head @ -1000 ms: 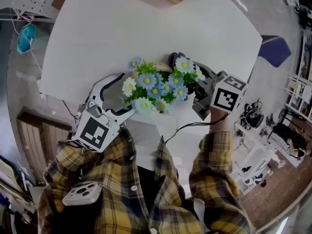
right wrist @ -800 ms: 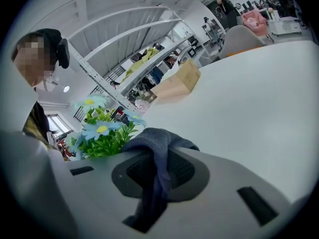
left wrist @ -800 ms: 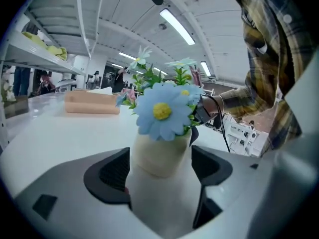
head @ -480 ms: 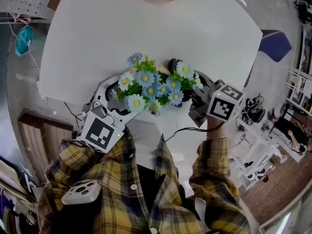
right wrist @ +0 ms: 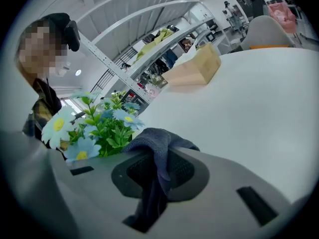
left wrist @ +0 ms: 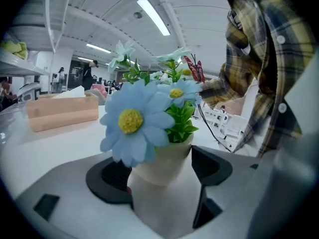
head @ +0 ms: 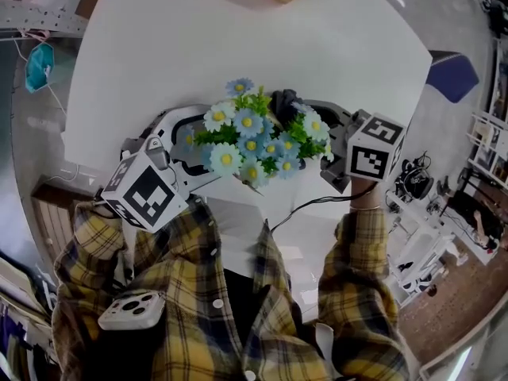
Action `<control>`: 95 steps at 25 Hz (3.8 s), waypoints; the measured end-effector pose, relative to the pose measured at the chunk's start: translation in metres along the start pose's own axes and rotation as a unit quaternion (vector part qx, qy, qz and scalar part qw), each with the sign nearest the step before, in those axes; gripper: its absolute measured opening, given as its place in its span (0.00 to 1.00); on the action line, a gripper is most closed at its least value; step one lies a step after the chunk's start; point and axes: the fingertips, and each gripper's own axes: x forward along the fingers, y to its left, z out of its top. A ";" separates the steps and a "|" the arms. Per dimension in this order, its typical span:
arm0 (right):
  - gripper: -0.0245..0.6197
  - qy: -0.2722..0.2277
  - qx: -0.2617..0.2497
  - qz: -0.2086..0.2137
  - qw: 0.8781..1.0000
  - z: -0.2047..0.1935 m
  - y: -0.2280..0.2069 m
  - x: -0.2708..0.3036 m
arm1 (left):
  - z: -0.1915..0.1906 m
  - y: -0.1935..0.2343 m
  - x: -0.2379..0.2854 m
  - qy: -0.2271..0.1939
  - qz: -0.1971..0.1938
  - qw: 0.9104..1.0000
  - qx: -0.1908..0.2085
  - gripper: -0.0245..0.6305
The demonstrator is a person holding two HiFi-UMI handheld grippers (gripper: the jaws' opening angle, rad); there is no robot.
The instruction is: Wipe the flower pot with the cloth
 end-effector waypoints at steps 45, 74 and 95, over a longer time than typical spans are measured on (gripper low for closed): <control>0.09 -0.165 -0.112 -0.143 0.969 0.114 0.020 -0.076 | 0.078 0.044 -0.076 -0.075 0.056 0.995 -0.024 0.53; 0.09 -0.394 -0.202 -0.221 0.869 0.146 0.207 -0.168 | 0.273 0.008 -0.121 -0.226 0.216 0.950 0.021 0.05; 0.09 -0.386 -0.206 -0.232 0.869 0.142 0.203 -0.171 | 0.282 0.007 -0.119 -0.215 0.234 0.946 0.071 0.05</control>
